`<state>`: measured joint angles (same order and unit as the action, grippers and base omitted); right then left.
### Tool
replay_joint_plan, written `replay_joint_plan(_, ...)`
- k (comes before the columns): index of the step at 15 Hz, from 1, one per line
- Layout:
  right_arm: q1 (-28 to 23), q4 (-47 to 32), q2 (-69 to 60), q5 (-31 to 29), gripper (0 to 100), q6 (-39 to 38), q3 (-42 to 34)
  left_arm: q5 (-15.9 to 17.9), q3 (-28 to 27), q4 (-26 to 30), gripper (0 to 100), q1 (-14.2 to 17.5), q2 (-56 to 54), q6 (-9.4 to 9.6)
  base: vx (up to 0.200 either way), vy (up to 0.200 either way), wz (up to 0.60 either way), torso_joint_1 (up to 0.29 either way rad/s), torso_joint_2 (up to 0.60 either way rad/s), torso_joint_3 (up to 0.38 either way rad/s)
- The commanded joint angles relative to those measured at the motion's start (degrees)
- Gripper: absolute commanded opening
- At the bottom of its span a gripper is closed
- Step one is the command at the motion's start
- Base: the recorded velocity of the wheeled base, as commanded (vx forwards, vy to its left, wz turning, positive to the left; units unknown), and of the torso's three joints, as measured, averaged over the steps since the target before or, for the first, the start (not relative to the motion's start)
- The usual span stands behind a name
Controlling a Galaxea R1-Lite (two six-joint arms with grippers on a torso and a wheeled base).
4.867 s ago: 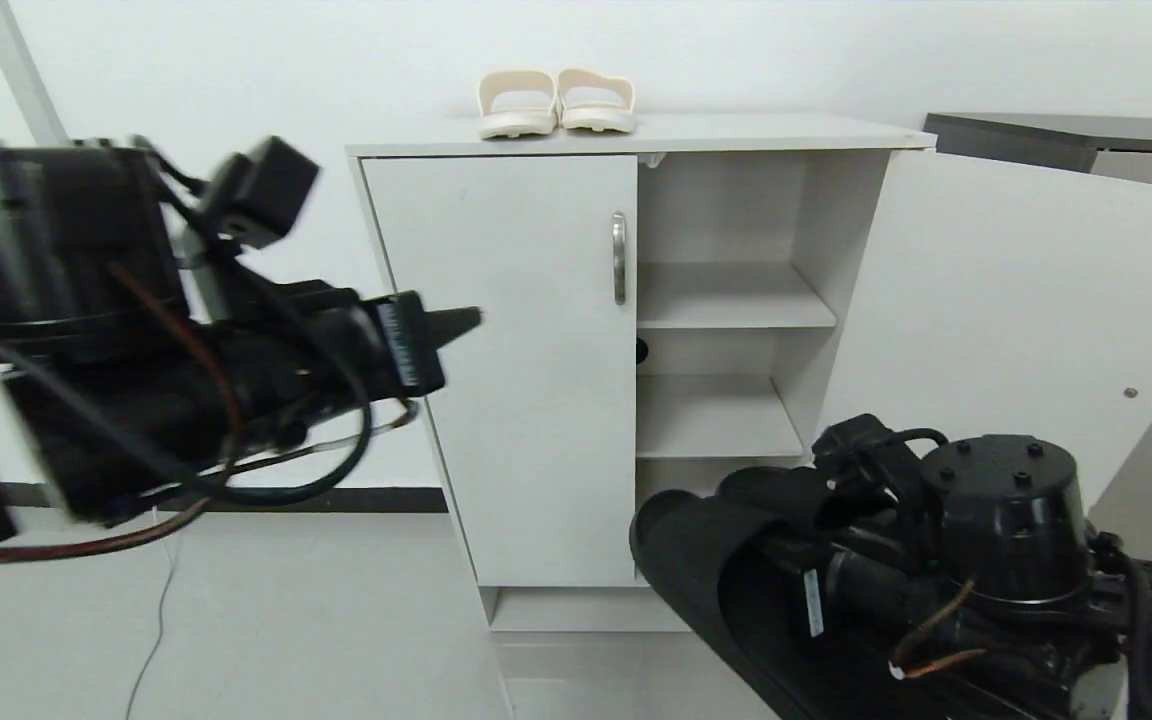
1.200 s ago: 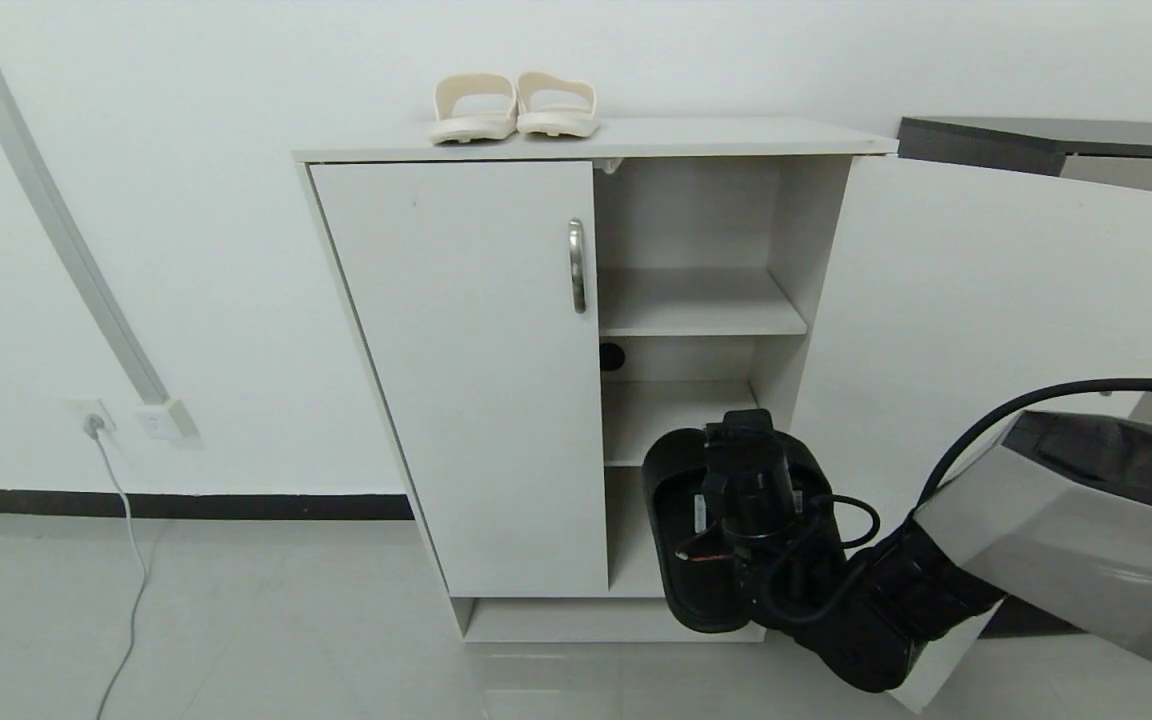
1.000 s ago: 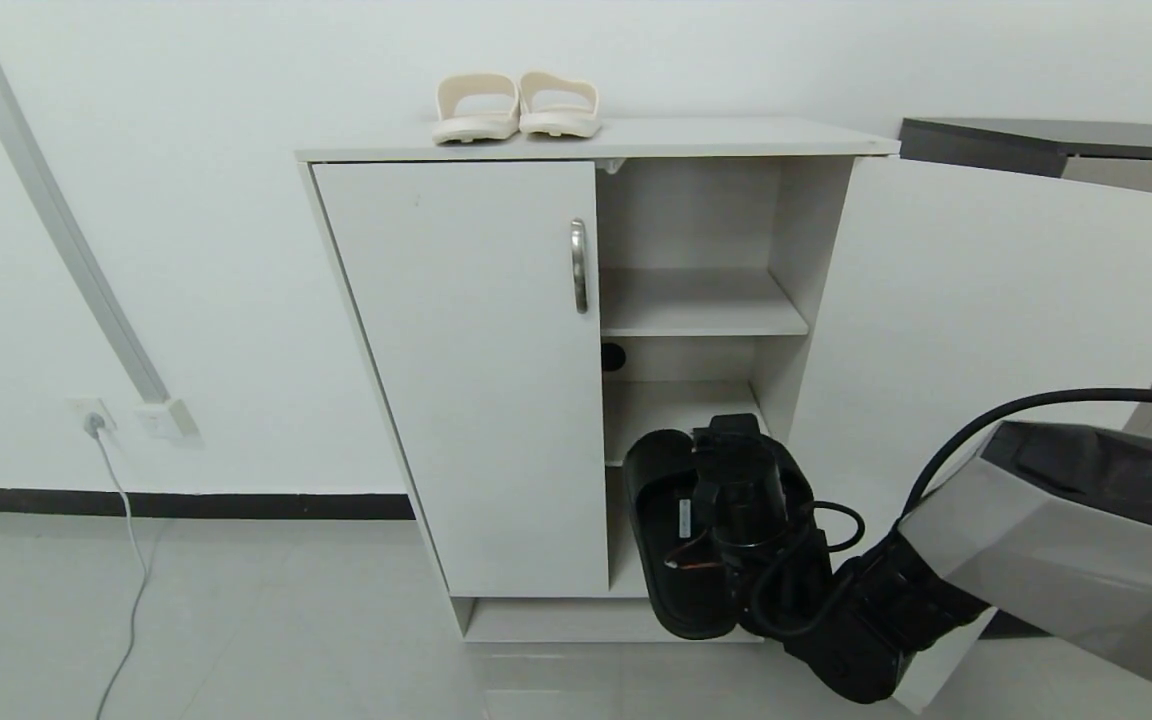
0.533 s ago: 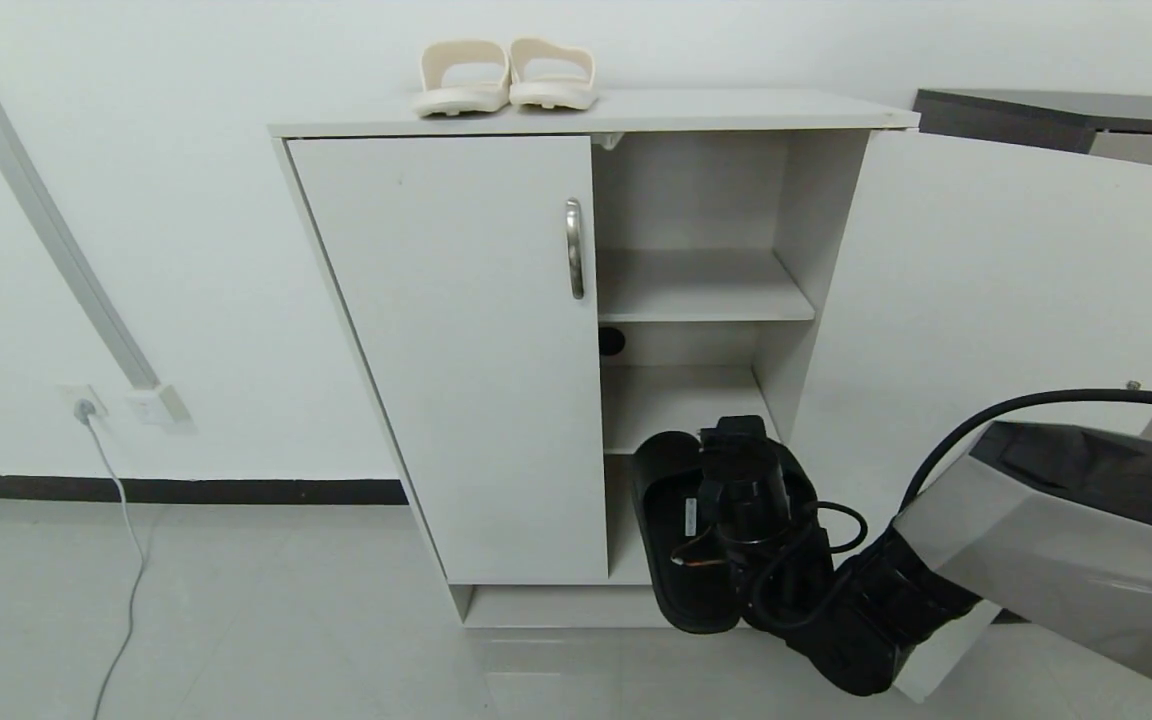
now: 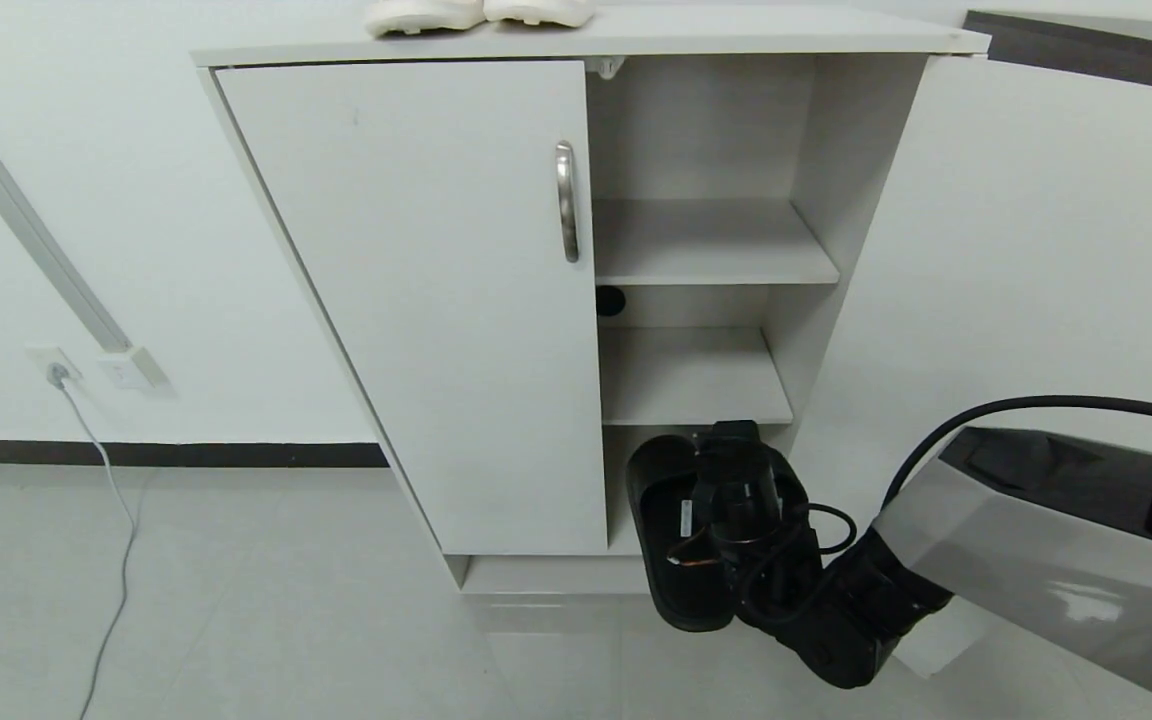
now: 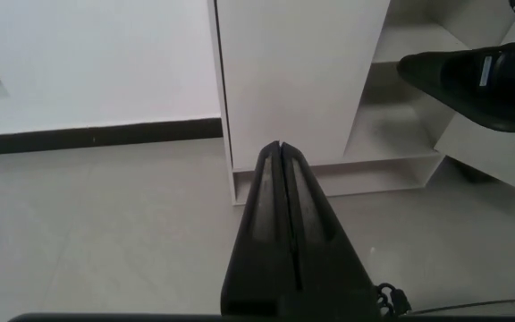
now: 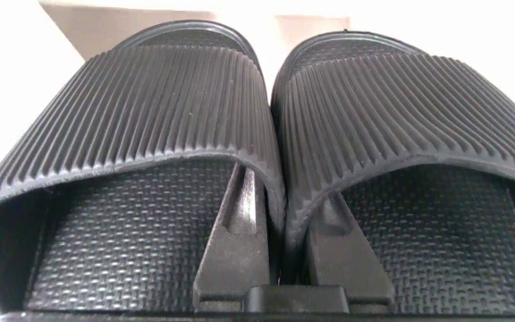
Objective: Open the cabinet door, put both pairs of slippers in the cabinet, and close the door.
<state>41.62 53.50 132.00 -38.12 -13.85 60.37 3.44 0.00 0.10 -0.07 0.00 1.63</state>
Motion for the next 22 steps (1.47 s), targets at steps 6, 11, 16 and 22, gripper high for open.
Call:
replay_joint_plan(6, -0.57, 14.0, 3.09, -0.55, 0, 5.67, -1.57, -0.01, 0.0, -0.01, 0, -0.01, 0.09, -0.05, 0.0, 0.0, 0.0, 0.004, 0.0, -0.065)
replay_joint_plan(11, -0.75, 14.96, 3.18, -0.64, 0, 6.29, -1.66, -0.01, 0.0, -0.01, 0, 0.07, 0.09, -0.05, 0.0, 0.0, 0.0, 0.0, 0.0, 0.0)
replay_joint_plan(16, -0.75, 14.96, 3.18, -0.73, 0, 6.55, -1.57, -0.01, 0.0, -0.01, 0, -0.01, 0.09, -0.23, 0.0, 0.0, 0.0, 0.0, 0.0, 0.0)
replay_joint_plan(22, -0.75, 16.19, 3.18, -0.73, 0, 7.43, -1.66, -0.1, 0.0, -0.01, 0, -0.01, 0.09, -0.23, 0.0, 0.0, 0.0, 0.0, 0.0, 0.0)
